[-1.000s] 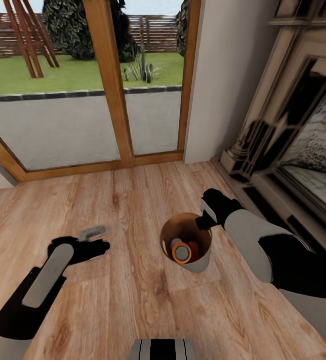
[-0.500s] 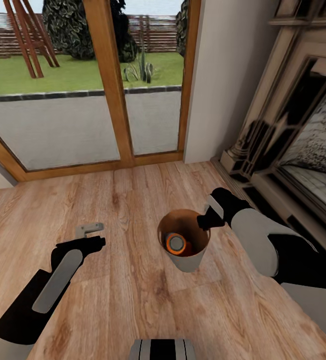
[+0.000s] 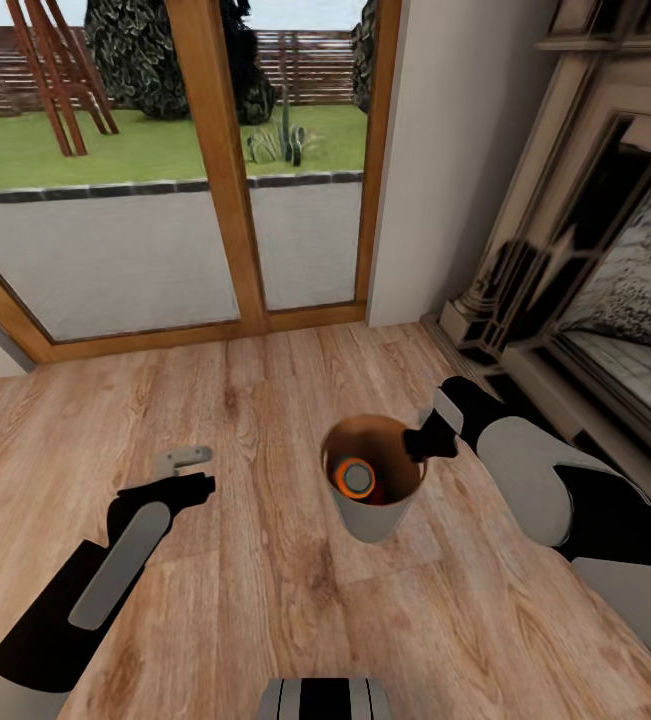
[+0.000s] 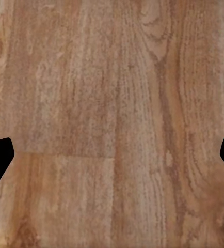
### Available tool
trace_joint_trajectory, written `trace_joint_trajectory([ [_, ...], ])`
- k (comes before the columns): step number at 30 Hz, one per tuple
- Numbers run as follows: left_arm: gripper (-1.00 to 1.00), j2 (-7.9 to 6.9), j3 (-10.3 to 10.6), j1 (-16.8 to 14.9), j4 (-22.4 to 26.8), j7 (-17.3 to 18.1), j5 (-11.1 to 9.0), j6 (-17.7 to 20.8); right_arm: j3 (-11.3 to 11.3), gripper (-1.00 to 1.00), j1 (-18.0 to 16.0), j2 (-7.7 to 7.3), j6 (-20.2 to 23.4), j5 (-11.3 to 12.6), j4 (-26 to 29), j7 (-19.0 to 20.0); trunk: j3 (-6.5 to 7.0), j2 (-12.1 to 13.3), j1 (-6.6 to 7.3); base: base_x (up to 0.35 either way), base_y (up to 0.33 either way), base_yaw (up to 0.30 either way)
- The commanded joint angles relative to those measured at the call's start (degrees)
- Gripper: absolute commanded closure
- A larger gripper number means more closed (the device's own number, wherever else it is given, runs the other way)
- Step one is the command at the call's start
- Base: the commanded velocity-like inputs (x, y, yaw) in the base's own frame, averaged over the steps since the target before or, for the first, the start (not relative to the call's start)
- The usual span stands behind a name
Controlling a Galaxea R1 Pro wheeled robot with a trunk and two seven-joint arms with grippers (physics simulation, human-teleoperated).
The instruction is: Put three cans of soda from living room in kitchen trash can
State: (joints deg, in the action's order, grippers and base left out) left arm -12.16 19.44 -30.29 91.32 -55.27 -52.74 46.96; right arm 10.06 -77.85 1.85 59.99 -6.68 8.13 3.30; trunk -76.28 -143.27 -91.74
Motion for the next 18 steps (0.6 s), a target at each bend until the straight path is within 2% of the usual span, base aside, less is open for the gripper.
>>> trace_joint_trajectory([
  [1,-1.0,0.02,0.16,0.0,0.0,0.04,0.01,-0.03,0.86,1.0,-0.02,-0.01,0.01,1.58,-0.02,0.22,0.01,0.0,0.01,0.0,0.0,0.0],
  [18,-1.0,0.9,0.42,-0.01,-0.06,0.1,-0.01,-0.11,0.58,1.0,-0.02,0.41,0.01,1.51,0.04,0.18,0.01,0.0,0.01,0.0,0.0,0.0],
])
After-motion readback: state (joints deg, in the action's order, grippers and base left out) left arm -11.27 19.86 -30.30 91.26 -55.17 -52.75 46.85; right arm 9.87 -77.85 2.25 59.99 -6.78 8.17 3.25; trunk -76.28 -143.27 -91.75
